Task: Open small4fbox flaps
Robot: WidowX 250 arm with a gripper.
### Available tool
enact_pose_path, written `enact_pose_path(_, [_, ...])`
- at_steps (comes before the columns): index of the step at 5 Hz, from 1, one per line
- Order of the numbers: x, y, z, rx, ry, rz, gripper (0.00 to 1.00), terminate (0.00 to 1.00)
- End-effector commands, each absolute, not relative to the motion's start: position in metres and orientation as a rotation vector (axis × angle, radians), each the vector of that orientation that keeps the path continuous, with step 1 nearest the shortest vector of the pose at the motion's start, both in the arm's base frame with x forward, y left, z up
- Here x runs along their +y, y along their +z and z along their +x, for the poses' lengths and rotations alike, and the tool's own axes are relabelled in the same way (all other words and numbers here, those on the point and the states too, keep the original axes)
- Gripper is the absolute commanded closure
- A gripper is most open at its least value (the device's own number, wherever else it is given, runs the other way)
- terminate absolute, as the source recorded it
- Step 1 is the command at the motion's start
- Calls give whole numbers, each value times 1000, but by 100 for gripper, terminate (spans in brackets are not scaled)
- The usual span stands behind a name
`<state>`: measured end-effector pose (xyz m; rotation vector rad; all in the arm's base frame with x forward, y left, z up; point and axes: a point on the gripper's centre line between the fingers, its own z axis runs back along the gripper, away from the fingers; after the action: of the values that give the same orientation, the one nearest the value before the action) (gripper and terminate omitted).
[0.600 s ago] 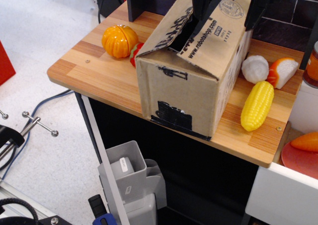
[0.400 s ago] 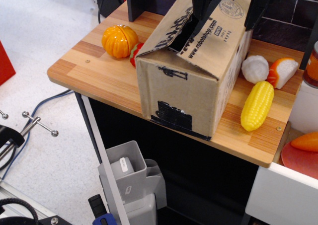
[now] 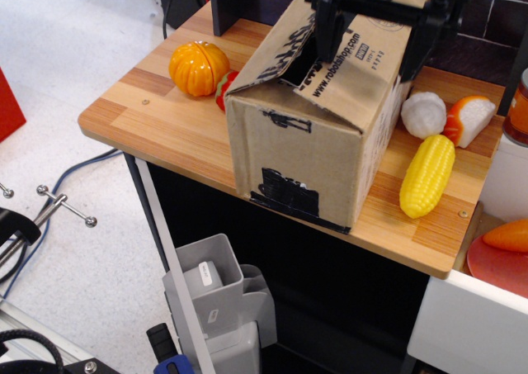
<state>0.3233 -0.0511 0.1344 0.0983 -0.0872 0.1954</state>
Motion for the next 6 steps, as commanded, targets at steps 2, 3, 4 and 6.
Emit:
enact_pose_path(2, [-14, 152, 320, -160, 159, 145, 0, 0])
enact_pose_path(3, [-3, 154, 317, -164, 154, 169, 0, 0])
enact_pose_path(4, [6, 159, 317, -156, 149, 196, 0, 0])
enact_pose_path(6, [21, 168, 309, -148, 155, 241, 0, 0])
